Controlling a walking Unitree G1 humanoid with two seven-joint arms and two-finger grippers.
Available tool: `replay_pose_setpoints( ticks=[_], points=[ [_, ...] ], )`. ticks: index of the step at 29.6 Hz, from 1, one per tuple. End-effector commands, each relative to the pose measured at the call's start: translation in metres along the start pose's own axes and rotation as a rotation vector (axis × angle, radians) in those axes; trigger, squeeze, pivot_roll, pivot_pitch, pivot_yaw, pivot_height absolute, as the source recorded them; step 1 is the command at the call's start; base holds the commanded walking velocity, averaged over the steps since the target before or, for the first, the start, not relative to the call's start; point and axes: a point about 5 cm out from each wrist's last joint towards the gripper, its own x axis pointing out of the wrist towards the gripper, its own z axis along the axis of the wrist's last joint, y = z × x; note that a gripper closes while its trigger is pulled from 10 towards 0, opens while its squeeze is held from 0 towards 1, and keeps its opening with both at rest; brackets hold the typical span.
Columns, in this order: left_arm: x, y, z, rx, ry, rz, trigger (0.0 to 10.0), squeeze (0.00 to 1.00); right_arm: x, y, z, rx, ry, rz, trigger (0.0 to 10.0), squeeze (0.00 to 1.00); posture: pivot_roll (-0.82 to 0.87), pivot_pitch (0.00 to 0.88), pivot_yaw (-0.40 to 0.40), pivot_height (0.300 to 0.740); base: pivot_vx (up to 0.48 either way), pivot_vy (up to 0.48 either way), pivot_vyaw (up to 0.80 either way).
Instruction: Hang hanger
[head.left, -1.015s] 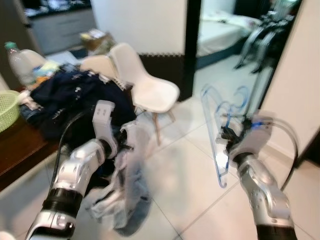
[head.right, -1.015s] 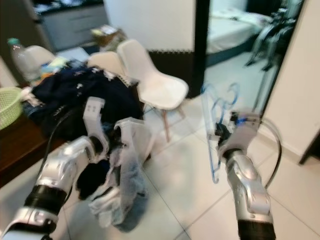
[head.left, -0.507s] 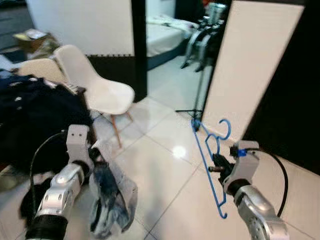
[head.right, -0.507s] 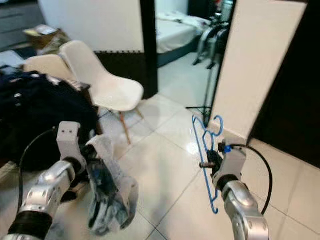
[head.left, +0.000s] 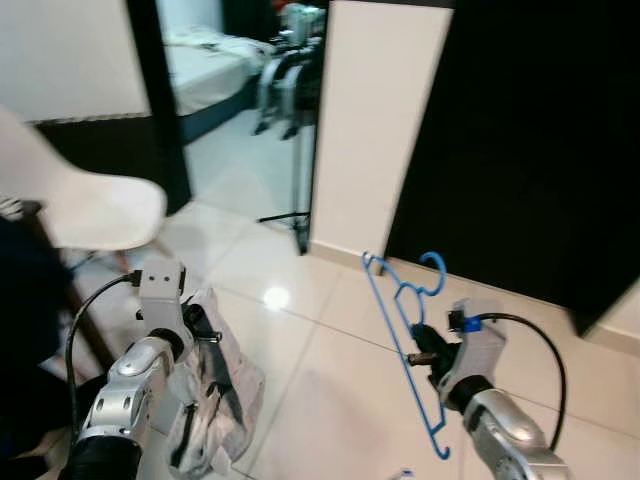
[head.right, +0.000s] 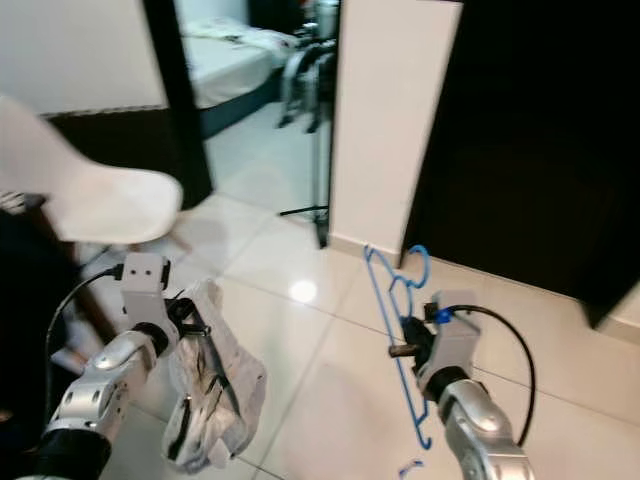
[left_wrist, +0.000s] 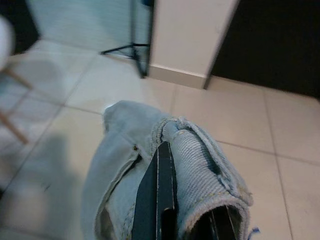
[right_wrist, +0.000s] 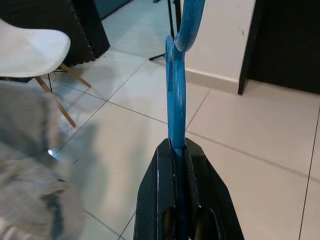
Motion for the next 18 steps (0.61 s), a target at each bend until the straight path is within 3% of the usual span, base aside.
replay_pose_setpoints(
  ticks=[1, 4, 7, 9, 13, 18],
  points=[
    [0.000, -0.008, 0.003, 0.032, -0.019, -0.026, 10.0, 0.00, -0.003, -0.002, -0.002, -0.003, 0.010, -0.015, 10.0, 0.00, 0.05, 0.013, -0.010, 0.740, 0.000, 0.000, -0.80],
    [-0.005, -0.010, 0.004, 0.051, -0.032, -0.024, 10.0, 0.00, -0.008, -0.002, -0.003, -0.022, 0.012, -0.028, 10.0, 0.00, 0.04, 0.012, -0.008, 0.740, 0.000, 0.000, -0.80],
    [-0.016, -0.018, 0.002, 0.009, -0.041, -0.025, 10.0, 0.00, -0.018, -0.002, -0.004, -0.021, 0.014, -0.043, 10.0, 0.00, 0.02, 0.024, -0.004, 0.740, 0.000, 0.000, -0.80],
    [-0.016, -0.018, 0.002, 0.009, -0.041, -0.025, 10.0, 0.00, -0.018, -0.002, -0.004, -0.021, 0.014, -0.043, 10.0, 0.00, 0.02, 0.024, -0.004, 0.740, 0.000, 0.000, -0.80],
    [-0.040, -0.038, -0.008, -0.015, -0.043, -0.026, 10.0, 0.00, -0.032, -0.003, -0.008, -0.013, 0.010, -0.050, 10.0, 0.00, 0.00, 0.039, -0.017, 0.740, 0.000, 0.000, -0.80],
    [-0.038, -0.036, -0.008, -0.032, -0.042, 0.007, 10.0, 0.00, -0.028, -0.004, -0.006, -0.020, -0.004, -0.042, 10.0, 0.00, -0.01, 0.037, -0.007, 0.740, 0.000, 0.000, -0.80]
  ],
)
